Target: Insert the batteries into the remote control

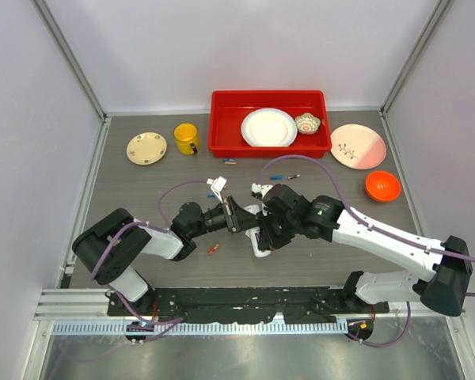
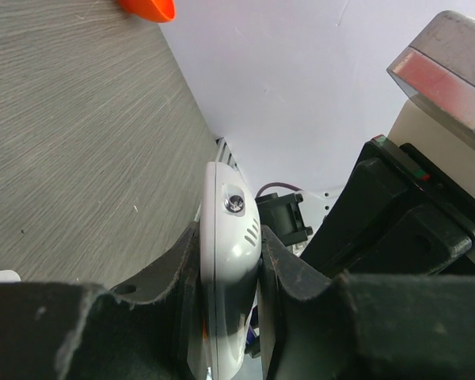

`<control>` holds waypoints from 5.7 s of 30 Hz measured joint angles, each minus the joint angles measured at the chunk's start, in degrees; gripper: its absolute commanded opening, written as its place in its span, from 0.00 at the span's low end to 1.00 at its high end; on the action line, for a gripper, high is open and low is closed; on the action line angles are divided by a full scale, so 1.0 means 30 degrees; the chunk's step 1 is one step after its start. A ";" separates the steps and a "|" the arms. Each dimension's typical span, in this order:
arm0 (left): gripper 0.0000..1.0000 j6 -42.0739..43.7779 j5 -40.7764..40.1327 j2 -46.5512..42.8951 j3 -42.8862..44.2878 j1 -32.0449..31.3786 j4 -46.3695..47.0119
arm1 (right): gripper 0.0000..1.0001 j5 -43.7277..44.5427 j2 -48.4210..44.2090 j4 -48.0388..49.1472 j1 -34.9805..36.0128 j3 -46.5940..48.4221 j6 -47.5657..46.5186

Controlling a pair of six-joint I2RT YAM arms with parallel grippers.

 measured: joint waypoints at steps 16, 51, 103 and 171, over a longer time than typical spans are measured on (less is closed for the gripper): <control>0.00 0.0372 -0.0860 -0.0102 0.0015 -0.0590 -0.0226 | 0.01 0.0379 0.0277 0.0007 0.0029 0.0080 0.0699; 0.00 0.0415 -0.1348 -0.0153 0.0015 -0.0838 -0.0444 | 0.27 0.0532 0.0546 -0.0022 0.0036 0.0233 0.1137; 0.00 -0.2025 -0.0029 0.0233 0.0736 0.0415 0.0328 | 0.72 0.5515 -0.8990 0.3096 0.0007 -0.2339 0.1472; 0.00 -0.5013 0.4189 -0.0714 0.2470 0.1275 0.0408 | 0.47 -0.3854 -0.8794 1.4120 -0.2820 -0.9289 0.5523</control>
